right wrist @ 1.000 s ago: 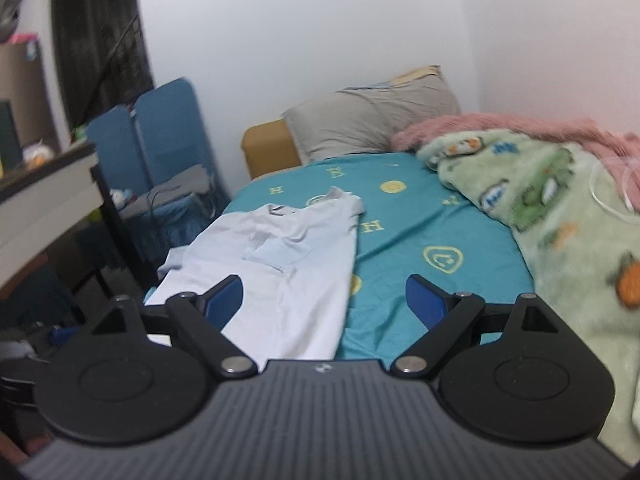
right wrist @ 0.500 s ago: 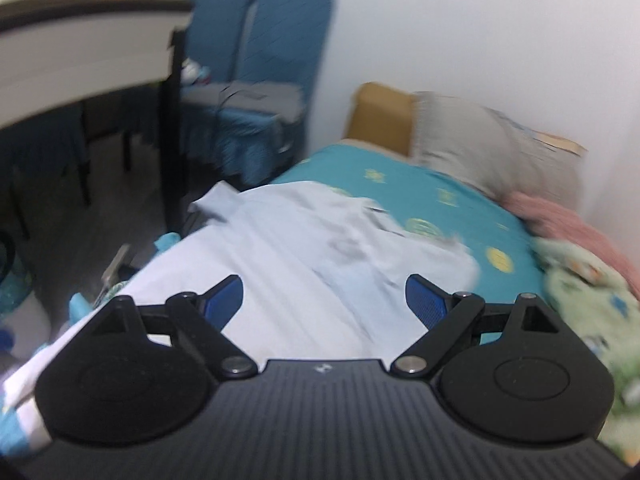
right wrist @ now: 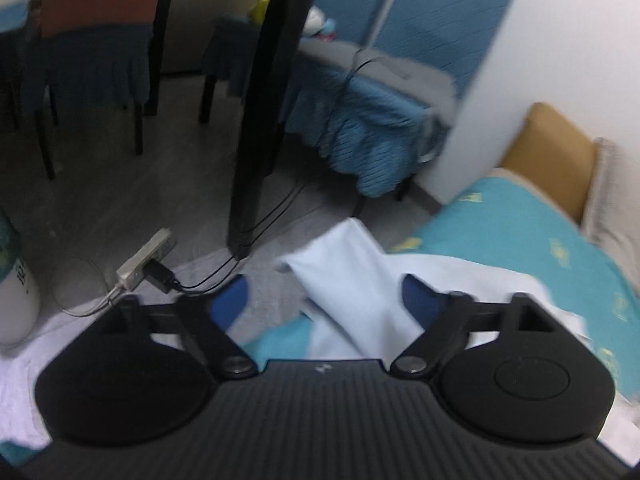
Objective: Fold clothes
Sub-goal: 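Grasp the opposite shirt side with the right gripper and fold it over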
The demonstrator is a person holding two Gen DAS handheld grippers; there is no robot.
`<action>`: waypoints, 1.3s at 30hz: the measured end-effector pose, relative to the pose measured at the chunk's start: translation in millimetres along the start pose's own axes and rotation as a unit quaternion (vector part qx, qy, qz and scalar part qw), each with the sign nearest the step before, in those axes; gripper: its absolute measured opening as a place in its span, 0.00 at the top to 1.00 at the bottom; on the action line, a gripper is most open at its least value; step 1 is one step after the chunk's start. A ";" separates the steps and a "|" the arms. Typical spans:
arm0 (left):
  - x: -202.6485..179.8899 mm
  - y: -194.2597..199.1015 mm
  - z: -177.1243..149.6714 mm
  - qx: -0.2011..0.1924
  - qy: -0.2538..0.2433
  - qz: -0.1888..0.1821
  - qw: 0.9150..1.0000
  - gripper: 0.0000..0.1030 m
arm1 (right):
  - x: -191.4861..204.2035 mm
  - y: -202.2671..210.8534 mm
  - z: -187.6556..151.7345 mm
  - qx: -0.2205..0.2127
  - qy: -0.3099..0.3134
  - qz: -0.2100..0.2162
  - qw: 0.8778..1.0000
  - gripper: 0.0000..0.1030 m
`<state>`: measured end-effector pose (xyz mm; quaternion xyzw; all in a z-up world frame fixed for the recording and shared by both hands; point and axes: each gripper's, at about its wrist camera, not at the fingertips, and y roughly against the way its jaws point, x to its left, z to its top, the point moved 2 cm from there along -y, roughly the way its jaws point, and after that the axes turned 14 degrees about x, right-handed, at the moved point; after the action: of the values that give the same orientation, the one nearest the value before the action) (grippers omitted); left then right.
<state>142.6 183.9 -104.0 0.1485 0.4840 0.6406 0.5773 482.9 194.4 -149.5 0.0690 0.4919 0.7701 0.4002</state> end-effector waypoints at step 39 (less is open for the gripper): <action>-92.5 -18.8 -43.2 -0.051 -0.166 0.028 0.984 0.00 | -259.5 92.2 -275.9 -0.075 -0.552 -0.031 0.830 0.45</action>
<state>148.3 80.3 -105.8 0.2362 0.3436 0.6469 0.6385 468.3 -195.1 -139.8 0.4368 0.1321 0.6253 0.6330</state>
